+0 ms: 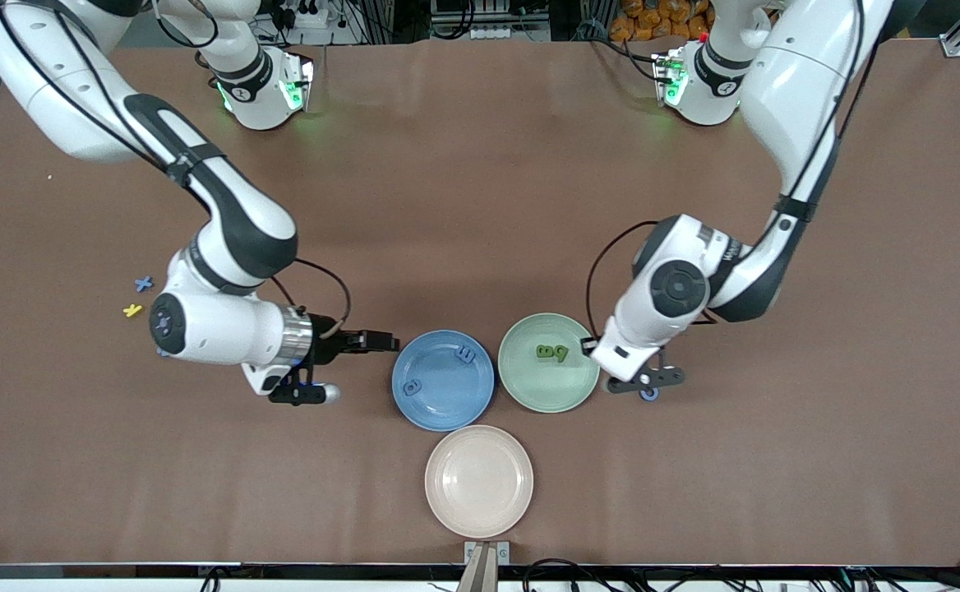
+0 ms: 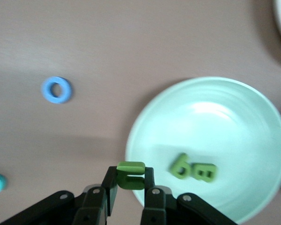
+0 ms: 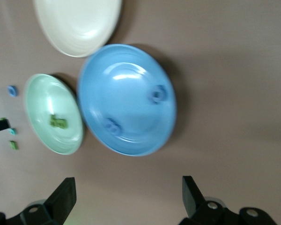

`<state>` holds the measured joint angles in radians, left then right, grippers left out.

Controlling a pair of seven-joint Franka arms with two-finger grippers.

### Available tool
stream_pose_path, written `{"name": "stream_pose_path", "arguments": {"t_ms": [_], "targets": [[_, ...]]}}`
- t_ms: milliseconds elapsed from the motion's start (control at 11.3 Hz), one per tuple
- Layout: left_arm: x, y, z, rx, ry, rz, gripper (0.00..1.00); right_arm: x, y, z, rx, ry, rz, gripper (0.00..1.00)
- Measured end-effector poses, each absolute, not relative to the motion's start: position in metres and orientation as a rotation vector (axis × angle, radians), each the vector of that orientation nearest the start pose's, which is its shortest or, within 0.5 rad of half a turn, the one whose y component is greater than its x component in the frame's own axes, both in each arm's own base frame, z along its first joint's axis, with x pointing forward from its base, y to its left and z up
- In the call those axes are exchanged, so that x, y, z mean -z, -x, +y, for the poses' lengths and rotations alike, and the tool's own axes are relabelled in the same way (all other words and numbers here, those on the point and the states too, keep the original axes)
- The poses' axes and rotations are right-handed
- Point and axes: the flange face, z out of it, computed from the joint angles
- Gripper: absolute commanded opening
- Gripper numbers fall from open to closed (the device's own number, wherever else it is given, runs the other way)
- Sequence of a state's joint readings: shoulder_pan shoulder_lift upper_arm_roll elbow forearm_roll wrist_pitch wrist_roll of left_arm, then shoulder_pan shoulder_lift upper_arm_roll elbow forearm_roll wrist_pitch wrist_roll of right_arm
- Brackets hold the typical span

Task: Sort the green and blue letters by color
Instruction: 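Grasp the green u with the left gripper while the right gripper drops E, then drop the green u into the green plate while the right gripper returns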

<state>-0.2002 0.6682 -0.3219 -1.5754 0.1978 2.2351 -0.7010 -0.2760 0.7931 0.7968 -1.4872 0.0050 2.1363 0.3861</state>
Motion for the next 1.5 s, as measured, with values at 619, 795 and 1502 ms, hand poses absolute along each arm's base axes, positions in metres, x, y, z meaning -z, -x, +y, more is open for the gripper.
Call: {"name": "stream_pose_path", "arguments": {"t_ms": [619,795,1502], "targets": [[-0.253,-0.615,-0.365,0.074,3.23,-0.212,1.0,-0.259,-0.63,0.104,-0.284,3.06,-0.076,1.0],[-0.262,-0.625,-0.356,0.106,3.232,-0.235,1.0,-0.249,-0.615,0.046,-0.283,3.162,-0.098,1.0],[-0.242,-0.64,-0.242,0.053,3.136,0.026,1.0,-0.185,-0.586,-0.092,-0.046,3.188,-0.434,1.0]]}}
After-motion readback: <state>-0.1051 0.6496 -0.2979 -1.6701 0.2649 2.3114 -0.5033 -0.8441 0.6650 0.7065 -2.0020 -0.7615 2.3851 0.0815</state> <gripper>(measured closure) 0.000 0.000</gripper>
